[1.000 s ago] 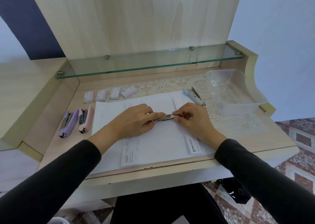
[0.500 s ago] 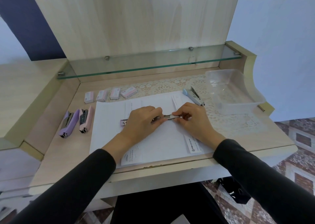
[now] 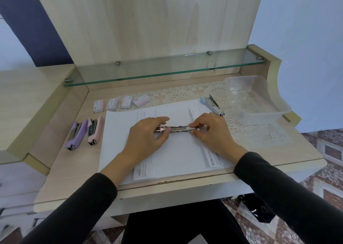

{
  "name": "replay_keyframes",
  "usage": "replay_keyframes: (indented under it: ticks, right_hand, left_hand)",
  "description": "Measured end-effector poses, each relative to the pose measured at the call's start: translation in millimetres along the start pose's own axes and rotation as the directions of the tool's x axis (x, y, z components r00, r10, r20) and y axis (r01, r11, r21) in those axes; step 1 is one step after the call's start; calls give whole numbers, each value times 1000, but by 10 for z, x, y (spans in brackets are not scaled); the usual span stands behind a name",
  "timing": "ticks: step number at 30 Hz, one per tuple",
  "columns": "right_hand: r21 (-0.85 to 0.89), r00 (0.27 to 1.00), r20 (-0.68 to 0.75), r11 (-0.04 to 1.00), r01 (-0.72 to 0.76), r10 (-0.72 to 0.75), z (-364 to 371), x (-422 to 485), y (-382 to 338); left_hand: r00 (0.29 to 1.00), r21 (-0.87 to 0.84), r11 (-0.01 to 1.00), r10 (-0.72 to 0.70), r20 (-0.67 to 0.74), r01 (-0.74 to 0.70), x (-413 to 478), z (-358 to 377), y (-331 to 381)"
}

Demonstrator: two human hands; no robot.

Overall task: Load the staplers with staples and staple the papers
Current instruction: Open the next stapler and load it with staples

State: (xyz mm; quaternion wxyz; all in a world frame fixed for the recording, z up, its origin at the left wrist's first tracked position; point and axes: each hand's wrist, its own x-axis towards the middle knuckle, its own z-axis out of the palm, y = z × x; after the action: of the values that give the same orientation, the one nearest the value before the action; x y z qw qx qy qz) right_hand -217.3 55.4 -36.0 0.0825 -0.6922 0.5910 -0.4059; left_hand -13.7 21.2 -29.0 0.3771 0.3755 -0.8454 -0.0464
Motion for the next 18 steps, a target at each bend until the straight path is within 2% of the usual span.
replay_keyframes:
  ticks: [6, 10, 18]
  right_hand:
    - [-67, 998, 60, 997, 35, -31, -50, 2, -18]
    - [-11, 994, 74, 996, 85, -84, -138, -4, 14]
    - [-165, 984, 137, 977, 132, -110, -173, 7, -20]
  left_hand:
    - [996, 138, 990, 31, 86, -43, -57, 11, -143]
    - [997, 137, 989, 51, 53, -58, -57, 50, -168]
    - [996, 90, 992, 86, 3, -86, -69, 76, -201]
